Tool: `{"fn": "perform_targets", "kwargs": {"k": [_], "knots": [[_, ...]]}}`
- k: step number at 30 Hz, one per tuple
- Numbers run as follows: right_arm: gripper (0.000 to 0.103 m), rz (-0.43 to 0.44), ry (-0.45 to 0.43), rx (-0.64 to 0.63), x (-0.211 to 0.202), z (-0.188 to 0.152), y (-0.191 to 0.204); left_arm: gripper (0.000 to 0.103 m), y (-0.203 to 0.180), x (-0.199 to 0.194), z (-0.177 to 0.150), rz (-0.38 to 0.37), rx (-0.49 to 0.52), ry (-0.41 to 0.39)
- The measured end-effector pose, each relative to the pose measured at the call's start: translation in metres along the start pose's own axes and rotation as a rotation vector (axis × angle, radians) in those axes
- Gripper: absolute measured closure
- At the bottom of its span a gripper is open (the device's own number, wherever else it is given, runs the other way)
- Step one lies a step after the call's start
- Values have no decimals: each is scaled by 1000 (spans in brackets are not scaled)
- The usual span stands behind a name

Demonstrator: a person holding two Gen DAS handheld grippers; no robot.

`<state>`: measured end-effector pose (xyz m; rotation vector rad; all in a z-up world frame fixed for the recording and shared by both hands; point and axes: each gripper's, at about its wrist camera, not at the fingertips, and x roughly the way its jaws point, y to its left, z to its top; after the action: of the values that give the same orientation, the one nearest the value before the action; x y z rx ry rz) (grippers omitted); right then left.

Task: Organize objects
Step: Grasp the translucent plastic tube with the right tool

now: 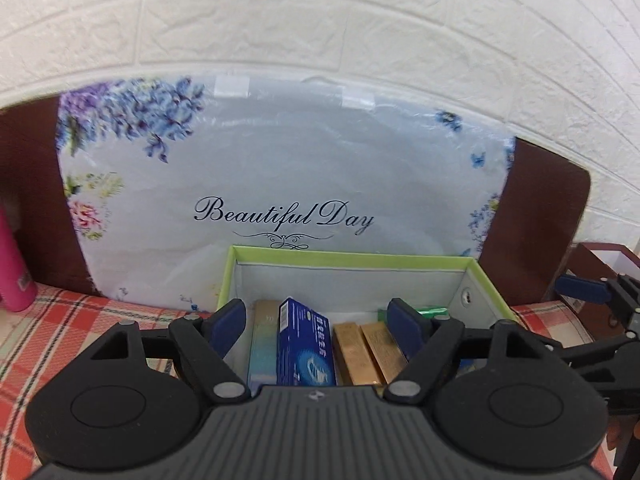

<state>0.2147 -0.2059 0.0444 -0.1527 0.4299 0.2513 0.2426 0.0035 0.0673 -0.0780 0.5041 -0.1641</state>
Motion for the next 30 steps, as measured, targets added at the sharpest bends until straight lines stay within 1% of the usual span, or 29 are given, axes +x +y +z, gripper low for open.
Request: {"fn": "perform_targets", "kwargs": {"k": [2,5,8,9,11,13,15,17,19,20,22,26,28,30], "knots": [[0,7,-30,3,-26,-6,5,21,-4,-18,-7,9,19,6],[0,20,-50,-18,-59,-19,16,21,-9,-48,-23,6,48,3],[0,23,-71,-41,-90,-39,27,17,-11,-74,-45,0,65,0],[0,21,-71,-46,-96,-46,31,17,-11,-81,-54,8,70,5],[0,22,-58,-50,-110,-63,38,16,-10,-92,-72,27,66,20],[0,29,-34,-37,-118,-79,42,16,-6,-97,-89,26,53,60],[0,39,3,-29,-122,-96,46,16,-2,-99,-106,22,40,99],[3,37,46,-20,-122,-111,48,16,1,-98,-121,28,31,138],[14,56,99,-2,-120,-124,49,16,4,-98,-135,30,29,175],[17,69,121,13,-118,-129,48,16,5,-98,-140,28,30,190],[25,94,160,45,-112,-136,44,16,8,-100,-150,23,30,214],[33,119,186,95,-98,-140,35,16,10,-108,-156,20,26,212],[46,121,199,85,-90,-140,33,16,9,-111,-156,21,26,204],[49,123,210,71,-86,-141,35,16,9,-111,-154,26,29,195]]}}
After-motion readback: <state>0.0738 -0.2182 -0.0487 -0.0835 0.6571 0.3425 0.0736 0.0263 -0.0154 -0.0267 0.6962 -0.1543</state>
